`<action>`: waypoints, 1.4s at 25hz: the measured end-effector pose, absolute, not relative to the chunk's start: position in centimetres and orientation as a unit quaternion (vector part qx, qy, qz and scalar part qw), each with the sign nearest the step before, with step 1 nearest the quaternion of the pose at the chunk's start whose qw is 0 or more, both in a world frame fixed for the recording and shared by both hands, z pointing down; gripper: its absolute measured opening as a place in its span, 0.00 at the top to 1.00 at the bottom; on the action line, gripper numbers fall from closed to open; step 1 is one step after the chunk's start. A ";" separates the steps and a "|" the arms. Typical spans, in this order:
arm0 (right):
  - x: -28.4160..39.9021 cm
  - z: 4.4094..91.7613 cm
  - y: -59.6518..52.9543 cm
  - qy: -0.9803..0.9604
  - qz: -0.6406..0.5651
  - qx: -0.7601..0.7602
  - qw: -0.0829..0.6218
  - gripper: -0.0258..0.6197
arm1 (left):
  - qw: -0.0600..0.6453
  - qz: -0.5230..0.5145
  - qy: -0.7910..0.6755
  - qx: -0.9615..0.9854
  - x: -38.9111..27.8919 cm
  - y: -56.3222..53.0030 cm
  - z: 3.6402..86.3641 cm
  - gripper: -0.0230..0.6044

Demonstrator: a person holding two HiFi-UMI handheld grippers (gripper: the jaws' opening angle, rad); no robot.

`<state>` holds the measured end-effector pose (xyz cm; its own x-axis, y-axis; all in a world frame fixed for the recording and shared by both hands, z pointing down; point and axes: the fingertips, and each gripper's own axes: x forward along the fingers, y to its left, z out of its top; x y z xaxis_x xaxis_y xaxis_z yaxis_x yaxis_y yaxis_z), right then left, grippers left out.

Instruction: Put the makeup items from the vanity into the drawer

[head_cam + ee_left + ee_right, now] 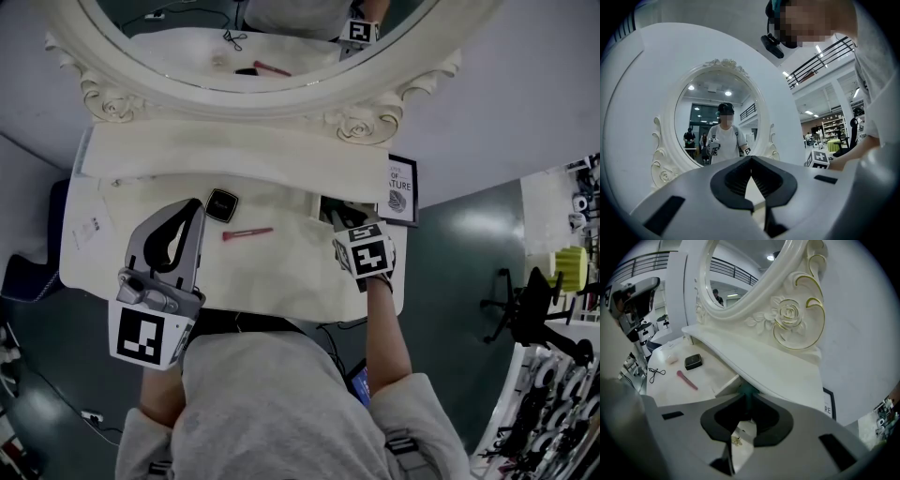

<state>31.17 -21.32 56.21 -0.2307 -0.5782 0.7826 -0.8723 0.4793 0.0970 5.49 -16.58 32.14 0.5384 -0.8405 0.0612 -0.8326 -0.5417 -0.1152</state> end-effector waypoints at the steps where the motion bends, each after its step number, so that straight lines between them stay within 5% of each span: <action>1: 31.2 56.3 -21.5 -0.762 0.181 0.477 0.400 0.87 | 0.035 -0.059 0.478 -0.876 5.4 -16.5 32.3 0.94; 20: 30.7 54.1 -21.1 -0.769 0.210 0.519 0.309 0.77 | 0.041 -0.027 0.487 -0.872 4.4 -16.4 30.7 0.94; 25: 28.9 50.8 -20.0 -0.790 0.209 0.526 0.235 0.89 | 0.048 -0.017 0.479 -0.876 3.9 -16.1 29.9 0.94; 35: 25.4 46.6 -17.6 -0.801 0.179 0.545 0.171 0.92 | 0.052 -0.022 0.458 -0.887 2.0 -15.0 29.5 0.94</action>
